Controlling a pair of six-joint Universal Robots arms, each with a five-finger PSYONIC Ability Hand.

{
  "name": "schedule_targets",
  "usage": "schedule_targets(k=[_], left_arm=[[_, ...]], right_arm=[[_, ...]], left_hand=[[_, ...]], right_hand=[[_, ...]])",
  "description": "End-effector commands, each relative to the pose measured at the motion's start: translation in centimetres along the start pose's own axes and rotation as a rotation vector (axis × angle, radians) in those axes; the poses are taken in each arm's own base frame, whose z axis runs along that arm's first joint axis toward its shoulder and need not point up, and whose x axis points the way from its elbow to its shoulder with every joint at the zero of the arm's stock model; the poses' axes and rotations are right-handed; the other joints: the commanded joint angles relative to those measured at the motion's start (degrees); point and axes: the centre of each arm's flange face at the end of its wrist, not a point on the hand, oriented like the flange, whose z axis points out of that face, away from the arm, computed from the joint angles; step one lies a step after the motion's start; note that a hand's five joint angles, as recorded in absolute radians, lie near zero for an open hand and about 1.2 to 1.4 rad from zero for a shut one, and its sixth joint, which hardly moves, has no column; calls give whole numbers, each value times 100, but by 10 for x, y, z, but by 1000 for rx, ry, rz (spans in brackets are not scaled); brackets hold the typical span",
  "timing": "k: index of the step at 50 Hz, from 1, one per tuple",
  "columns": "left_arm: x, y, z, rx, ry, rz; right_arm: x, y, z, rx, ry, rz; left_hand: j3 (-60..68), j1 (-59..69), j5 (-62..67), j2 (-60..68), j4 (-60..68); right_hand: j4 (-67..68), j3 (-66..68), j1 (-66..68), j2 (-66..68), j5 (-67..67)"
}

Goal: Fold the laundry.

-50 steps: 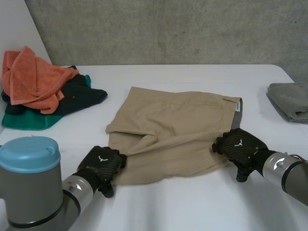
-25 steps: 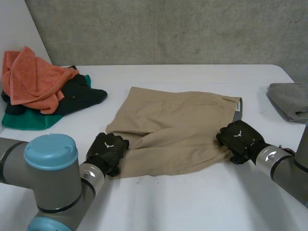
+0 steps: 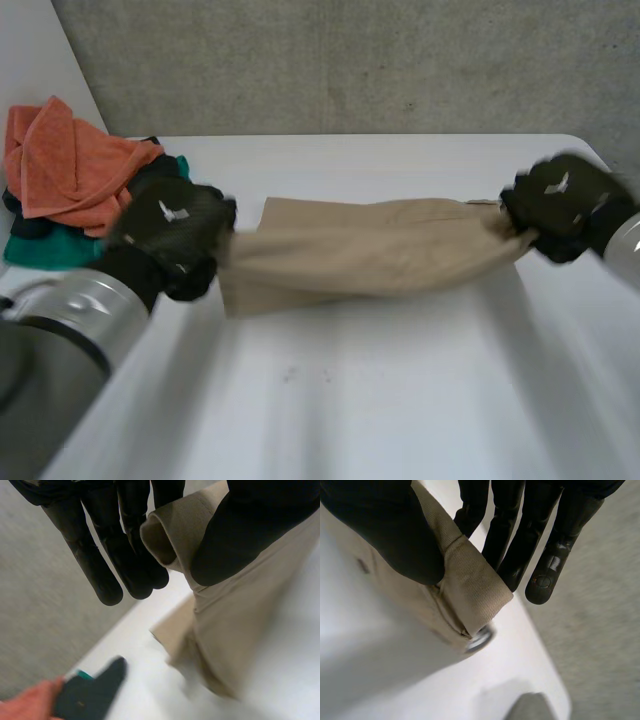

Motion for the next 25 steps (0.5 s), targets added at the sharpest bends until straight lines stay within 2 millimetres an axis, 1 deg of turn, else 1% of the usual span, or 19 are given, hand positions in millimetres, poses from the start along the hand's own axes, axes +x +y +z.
schedule_targets(k=[1, 4, 5, 7, 8, 9, 12, 13, 14, 15, 16, 17, 19, 20, 21, 22, 23, 24, 25], left_arm=[[-34, -71, -24, 215, -103, -11], [-41, -86, -23, 263, -127, -13], [-46, -94, -21, 289, -143, -15], [-50, -100, -19, 310, -158, -16], [-50, -101, -16, 314, -159, -16], [-49, -98, -5, 304, -157, -14], [-45, -88, 16, 270, -147, -11], [-42, -80, 29, 248, -139, -10], [-40, -76, 35, 238, -136, -10], [-38, -71, 42, 226, -131, -8], [-34, -63, 56, 209, -125, -5], [-33, -58, 65, 203, -126, -5], [-33, -53, 81, 204, -135, -4], [-37, -50, 97, 215, -155, -4], [-39, -49, 106, 224, -168, 0], [-44, -49, 113, 236, -185, 8], [-49, -49, 122, 251, -204, 17], [-58, -53, 135, 294, -246, 40], [-64, -59, 141, 327, -274, 54]], right_arm=[[48, -61, -29, 139, 132, -15], [64, -78, -38, 192, 192, -13], [67, -80, -40, 201, 202, -13], [70, -85, -40, 217, 212, -10], [70, -85, -39, 218, 210, -8], [69, -85, -39, 218, 205, -6], [60, -83, -30, 214, 165, 3], [55, -82, -26, 214, 145, 6], [47, -80, -16, 209, 109, 10], [43, -78, -11, 204, 94, 12], [40, -76, -6, 200, 86, 14], [38, -74, -1, 195, 79, 13], [34, -66, 17, 185, 82, 15], [34, -64, 25, 185, 93, 14], [35, -62, 32, 189, 108, 13], [36, -60, 47, 208, 141, 3], [38, -60, 54, 226, 168, -3], [40, -62, 61, 248, 199, -10], [43, -64, 68, 275, 231, -15]], left_hand=[[1202, 2037, 1248, 1145, 1137], [1202, 2037, 1248, 1145, 1137], [1202, 2037, 1248, 1145, 1137], [1202, 2037, 1248, 1145, 1137], [1202, 2037, 1248, 1145, 1137], [1202, 2037, 1248, 1145, 1137], [1202, 2037, 1248, 1145, 1137], [1202, 2037, 1248, 1145, 1137], [1202, 2037, 1248, 1145, 1137], [1202, 2037, 1248, 1145, 1137], [1202, 2037, 1248, 1145, 1137], [1202, 2037, 1248, 1145, 1137], [1202, 2037, 1248, 1145, 1137], [1202, 2037, 1248, 1145, 1137], [1202, 2037, 1248, 1145, 1137], [1202, 2037, 1248, 1145, 1137], [1202, 2037, 1248, 1145, 1137], [1202, 2037, 1248, 1145, 1137], [1202, 2037, 1248, 1145, 1137]], right_hand=[[1197, 1212, 2607, 1245, 1412], [1197, 1212, 2607, 1245, 1412], [1197, 1212, 2607, 1245, 1412], [1197, 1212, 2607, 1245, 1412], [1197, 1212, 2607, 1245, 1412], [1197, 1212, 2607, 1245, 1412], [1197, 1212, 2607, 1245, 1412], [1197, 1212, 2607, 1245, 1412], [1197, 1212, 2607, 1245, 1412], [1197, 1212, 2607, 1245, 1412], [1197, 1212, 2607, 1245, 1412], [1197, 1212, 2607, 1245, 1412], [1197, 1212, 2607, 1245, 1412], [1197, 1212, 2607, 1245, 1412], [1197, 1212, 2607, 1245, 1412], [1197, 1212, 2607, 1245, 1412], [1197, 1212, 2607, 1245, 1412], [1197, 1212, 2607, 1245, 1412], [1197, 1212, 2607, 1245, 1412]])
